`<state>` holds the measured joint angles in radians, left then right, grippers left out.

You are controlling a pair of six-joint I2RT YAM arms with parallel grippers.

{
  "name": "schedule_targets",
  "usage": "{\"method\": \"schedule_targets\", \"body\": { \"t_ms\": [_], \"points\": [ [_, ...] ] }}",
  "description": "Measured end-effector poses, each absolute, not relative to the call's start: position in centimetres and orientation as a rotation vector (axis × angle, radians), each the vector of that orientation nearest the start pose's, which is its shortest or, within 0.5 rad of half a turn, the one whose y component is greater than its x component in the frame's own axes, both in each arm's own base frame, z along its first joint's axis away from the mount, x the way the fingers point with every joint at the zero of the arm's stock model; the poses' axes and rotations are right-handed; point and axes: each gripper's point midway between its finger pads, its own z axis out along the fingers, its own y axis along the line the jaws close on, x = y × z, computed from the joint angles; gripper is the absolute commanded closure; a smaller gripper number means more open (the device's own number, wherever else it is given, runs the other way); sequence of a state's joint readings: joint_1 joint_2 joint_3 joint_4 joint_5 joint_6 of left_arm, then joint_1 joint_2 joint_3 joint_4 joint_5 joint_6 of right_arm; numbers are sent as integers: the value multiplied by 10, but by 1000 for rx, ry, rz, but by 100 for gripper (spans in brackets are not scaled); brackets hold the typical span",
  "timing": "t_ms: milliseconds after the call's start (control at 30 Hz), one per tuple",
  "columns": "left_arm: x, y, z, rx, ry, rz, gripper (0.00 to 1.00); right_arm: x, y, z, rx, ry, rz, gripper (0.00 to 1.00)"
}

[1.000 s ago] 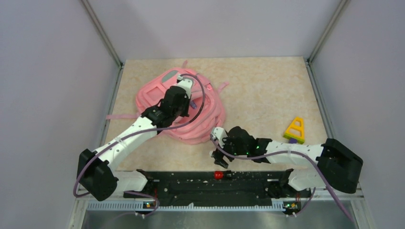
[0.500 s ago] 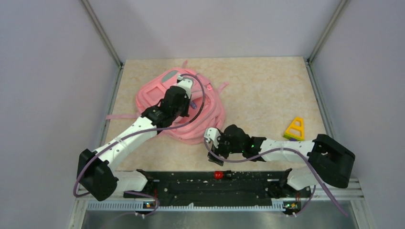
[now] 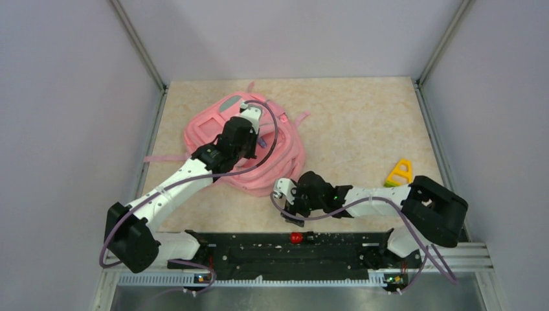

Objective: Pack the student bag
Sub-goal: Pick up the stationery from the center of the board.

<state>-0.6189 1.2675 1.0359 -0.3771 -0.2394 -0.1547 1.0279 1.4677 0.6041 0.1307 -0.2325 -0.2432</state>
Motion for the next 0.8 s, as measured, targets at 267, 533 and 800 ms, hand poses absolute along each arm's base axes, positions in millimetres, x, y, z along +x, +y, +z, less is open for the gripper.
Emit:
{"method": "schedule_targets", "body": {
  "t_ms": [267, 533, 800],
  "points": [
    [323, -187, 193, 366, 2135, -188, 100, 154, 314, 27, -1494, 1886, 644, 45],
    [323, -187, 193, 367, 2136, -190, 100, 160, 308, 40, -1382, 1914, 608, 54],
    [323, -187, 193, 366, 2136, -191, 100, 155, 297, 33, -1351, 1949, 580, 35]
  ]
}}
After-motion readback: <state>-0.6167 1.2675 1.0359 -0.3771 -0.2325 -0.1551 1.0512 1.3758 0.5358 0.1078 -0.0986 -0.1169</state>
